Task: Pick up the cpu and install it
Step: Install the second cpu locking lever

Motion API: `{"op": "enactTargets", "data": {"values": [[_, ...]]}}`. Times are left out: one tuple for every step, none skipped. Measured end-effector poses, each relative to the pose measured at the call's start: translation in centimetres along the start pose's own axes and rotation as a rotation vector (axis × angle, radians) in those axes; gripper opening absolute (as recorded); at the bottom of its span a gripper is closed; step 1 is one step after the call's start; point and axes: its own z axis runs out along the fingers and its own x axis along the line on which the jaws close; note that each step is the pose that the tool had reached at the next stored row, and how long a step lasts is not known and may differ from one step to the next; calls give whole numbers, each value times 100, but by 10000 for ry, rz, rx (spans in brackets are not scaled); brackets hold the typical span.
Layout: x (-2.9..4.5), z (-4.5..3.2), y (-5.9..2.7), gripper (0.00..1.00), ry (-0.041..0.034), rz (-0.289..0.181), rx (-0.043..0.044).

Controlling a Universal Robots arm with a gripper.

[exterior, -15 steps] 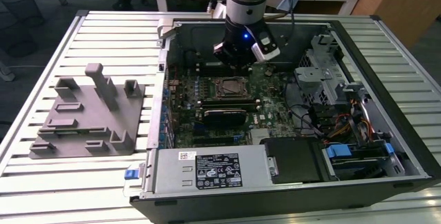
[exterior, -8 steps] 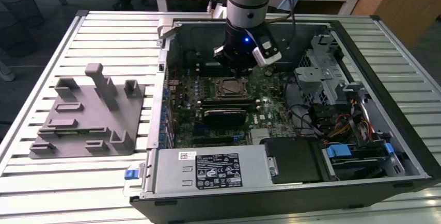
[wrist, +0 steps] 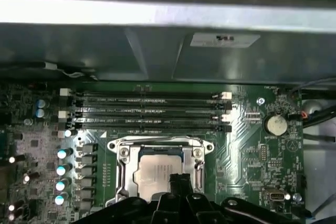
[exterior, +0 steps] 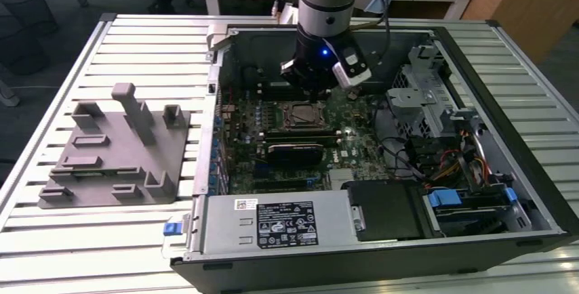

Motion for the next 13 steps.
{"op": "enactTargets", "data": {"values": [[-1,-21,0,11,8,1,-9],[-1,-31,-1,11,21,1,-10],[-1,-33,-6,11,33,3,-13],[-1,-34,-13,11,43,4,-13],[-1,-36,-26,11,48,5,-10],[-1,-38,-45,11,49,5,-17],[-1,-40,-65,11,50,5,-28],[-1,-42,-83,11,49,5,-35],[-1,-43,-104,11,49,6,-45],[0,-45,-123,11,48,6,-55],[0,-47,-140,11,49,6,-66],[0,-49,-154,11,50,7,-80],[0,-49,-162,11,49,7,-101]]}}
